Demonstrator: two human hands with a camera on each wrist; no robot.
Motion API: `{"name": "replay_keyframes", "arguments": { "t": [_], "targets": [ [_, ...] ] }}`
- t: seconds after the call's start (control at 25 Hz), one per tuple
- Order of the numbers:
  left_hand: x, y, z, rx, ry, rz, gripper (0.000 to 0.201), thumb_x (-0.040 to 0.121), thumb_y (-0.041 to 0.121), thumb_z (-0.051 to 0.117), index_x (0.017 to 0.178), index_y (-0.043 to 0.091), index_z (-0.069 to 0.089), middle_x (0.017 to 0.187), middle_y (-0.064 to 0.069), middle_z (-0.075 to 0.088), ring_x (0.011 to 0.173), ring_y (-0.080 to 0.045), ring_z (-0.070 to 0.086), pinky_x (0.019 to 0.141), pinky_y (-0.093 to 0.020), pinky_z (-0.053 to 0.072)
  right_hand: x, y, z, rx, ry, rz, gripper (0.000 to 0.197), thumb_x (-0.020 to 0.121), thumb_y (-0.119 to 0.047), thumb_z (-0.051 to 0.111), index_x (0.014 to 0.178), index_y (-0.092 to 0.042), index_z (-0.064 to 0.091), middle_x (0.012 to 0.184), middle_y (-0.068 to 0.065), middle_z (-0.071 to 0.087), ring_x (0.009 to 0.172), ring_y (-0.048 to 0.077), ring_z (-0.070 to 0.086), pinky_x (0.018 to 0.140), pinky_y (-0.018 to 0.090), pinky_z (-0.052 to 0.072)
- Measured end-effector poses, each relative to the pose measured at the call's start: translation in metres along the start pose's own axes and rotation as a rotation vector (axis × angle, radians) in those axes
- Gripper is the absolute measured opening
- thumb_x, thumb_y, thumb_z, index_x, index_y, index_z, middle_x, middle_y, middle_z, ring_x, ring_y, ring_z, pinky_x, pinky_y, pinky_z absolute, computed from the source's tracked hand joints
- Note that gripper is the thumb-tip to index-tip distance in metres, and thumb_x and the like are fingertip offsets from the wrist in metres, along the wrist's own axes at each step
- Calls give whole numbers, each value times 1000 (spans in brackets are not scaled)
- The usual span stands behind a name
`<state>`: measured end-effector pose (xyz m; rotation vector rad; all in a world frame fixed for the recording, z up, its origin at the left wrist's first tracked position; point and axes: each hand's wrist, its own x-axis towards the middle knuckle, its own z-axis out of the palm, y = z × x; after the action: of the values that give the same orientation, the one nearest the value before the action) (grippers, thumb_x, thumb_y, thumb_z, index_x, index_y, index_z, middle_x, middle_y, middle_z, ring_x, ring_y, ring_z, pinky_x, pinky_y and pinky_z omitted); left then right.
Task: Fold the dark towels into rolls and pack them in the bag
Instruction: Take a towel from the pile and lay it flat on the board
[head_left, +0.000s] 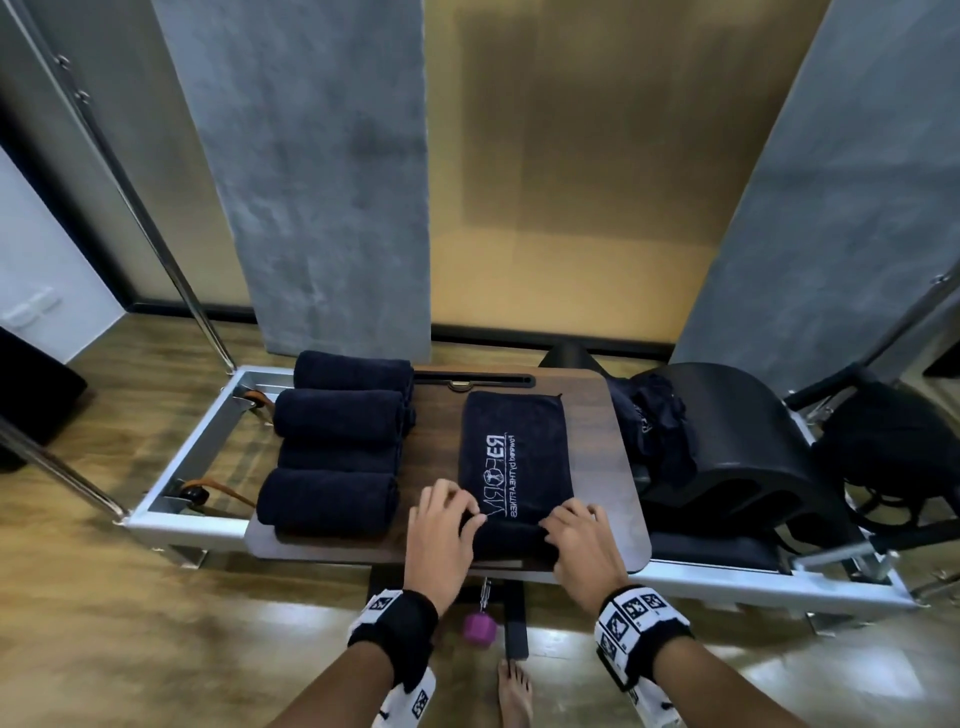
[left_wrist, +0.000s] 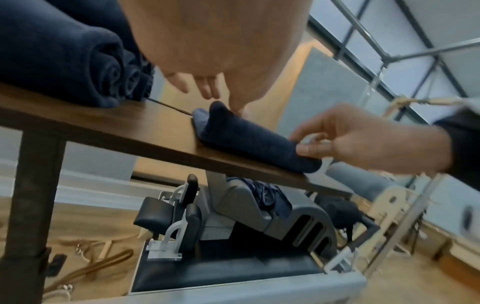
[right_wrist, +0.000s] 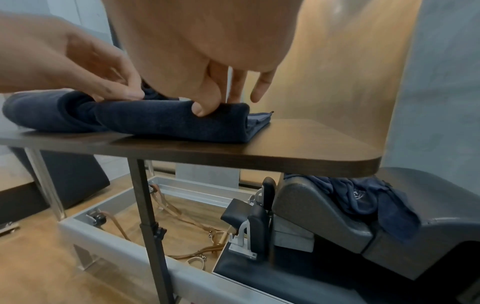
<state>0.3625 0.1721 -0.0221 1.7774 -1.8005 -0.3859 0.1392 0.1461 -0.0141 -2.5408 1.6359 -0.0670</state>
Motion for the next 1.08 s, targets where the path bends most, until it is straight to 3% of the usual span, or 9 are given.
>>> {"name": "replay_keyframes", "arguments": {
  "t": [0.12,0.28,0.4,0.52,0.64,0.76,0.92,1.0,1.08],
  "targets": [
    [0,-1,3,103,-110,193,30,95,61,63,102,32,68,111,21,58,111,-3,46,93,-32,37,12,2,-4,64,-37,61,50,79,2,64,119,-26,58,102,-9,72,103,18,60,91,37,41],
    [15,-4,6,85,-189,81,22,101,46,61,114,33,72,111,22,67,115,-6,52,102,-37,32,26,7,-6,122,-65,71,54,78,6,56,113,-30,36,92,-5,73,89,21,67,89,36,38],
    [37,-2,8,82,-258,-52,18,107,34,54,112,33,72,108,17,68,111,-9,50,98,-39,29,25,8,-3,77,44,6,19,99,-24,56,111,-33,44,101,-7,66,92,21,65,91,40,43],
    [57,3,13,189,-300,-95,22,107,20,46,94,27,64,103,10,67,109,-16,51,90,-40,28,23,12,4,5,119,-76,46,86,-60,71,109,-20,70,121,3,63,114,23,60,93,46,49],
    [66,3,17,184,-281,-88,15,106,20,48,98,32,52,100,9,65,107,-17,54,86,-39,26,33,16,4,-61,119,-121,34,83,-43,79,108,-20,74,113,-3,62,109,21,60,95,40,40],
    [72,-5,14,94,-172,-17,2,108,38,47,110,40,46,108,17,52,106,-8,53,93,-39,31,54,20,-7,-12,54,-133,28,87,-27,75,114,-24,69,101,-8,67,97,17,60,91,36,42],
    [76,-15,10,180,-220,95,43,94,77,46,116,43,62,122,24,46,119,0,38,98,-39,26,80,29,-21,201,-75,-130,45,91,-8,59,125,-27,37,87,-7,62,88,21,59,75,30,35],
    [87,-19,12,161,-244,88,44,94,73,53,120,41,69,118,26,55,120,0,40,97,-39,23,90,35,-20,292,-79,-118,46,91,-3,57,117,-29,32,82,-13,48,77,17,54,68,26,33],
    [101,-19,15,92,-233,23,29,99,59,58,114,39,72,109,25,61,117,0,42,97,-40,23,98,39,-18,345,-59,-139,36,96,-7,56,110,-32,33,94,-15,42,76,15,54,67,26,36]
  ]
}}
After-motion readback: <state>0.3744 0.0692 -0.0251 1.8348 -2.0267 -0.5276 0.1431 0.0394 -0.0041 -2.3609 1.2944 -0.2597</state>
